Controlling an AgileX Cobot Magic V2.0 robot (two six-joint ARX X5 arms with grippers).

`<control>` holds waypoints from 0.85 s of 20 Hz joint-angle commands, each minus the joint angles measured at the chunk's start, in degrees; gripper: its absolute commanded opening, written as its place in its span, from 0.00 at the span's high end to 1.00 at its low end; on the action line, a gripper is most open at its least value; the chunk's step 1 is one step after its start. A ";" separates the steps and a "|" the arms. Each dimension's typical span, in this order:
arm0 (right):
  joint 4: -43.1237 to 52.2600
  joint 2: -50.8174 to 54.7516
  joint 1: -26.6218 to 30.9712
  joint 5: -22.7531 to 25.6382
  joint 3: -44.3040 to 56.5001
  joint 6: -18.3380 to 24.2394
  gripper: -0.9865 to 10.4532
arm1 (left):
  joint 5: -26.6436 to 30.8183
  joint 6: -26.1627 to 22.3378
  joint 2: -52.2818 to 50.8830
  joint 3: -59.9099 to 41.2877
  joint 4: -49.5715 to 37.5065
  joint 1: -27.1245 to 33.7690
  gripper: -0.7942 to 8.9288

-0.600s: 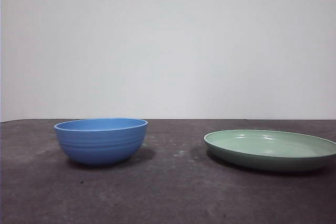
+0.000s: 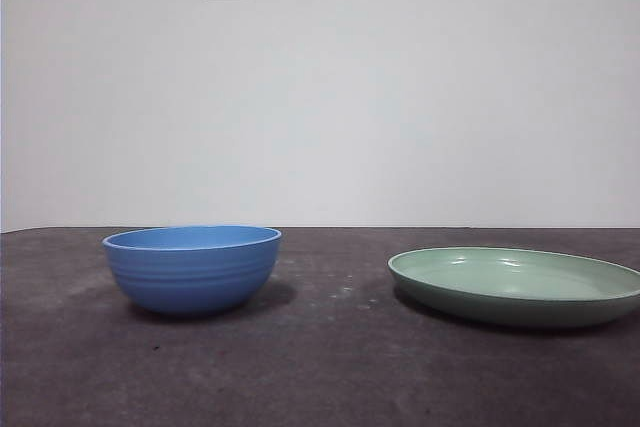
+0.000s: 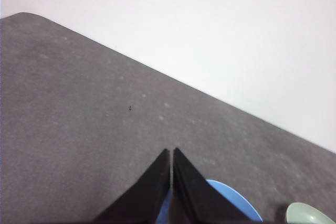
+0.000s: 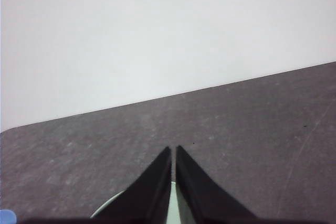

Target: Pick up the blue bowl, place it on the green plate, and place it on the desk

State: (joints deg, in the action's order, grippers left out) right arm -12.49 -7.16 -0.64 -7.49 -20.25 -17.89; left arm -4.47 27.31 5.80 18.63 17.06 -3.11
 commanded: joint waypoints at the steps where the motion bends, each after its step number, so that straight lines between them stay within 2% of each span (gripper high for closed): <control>1: -3.10 -3.85 0.02 -0.20 -5.90 2.75 0.91 | -1.62 -4.68 3.43 5.55 2.12 0.11 0.91; 6: -10.91 -11.85 0.02 -4.87 -15.23 7.23 0.91 | -7.32 -10.56 11.96 14.58 8.37 0.11 0.91; 17: -33.51 -29.27 -0.02 -20.00 -30.58 16.85 0.91 | -23.61 -24.04 31.56 31.02 27.02 0.07 0.91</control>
State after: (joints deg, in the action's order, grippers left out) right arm -44.53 -35.29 -0.64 -26.46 -49.54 -4.12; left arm -27.05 7.46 36.21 47.99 42.92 -3.11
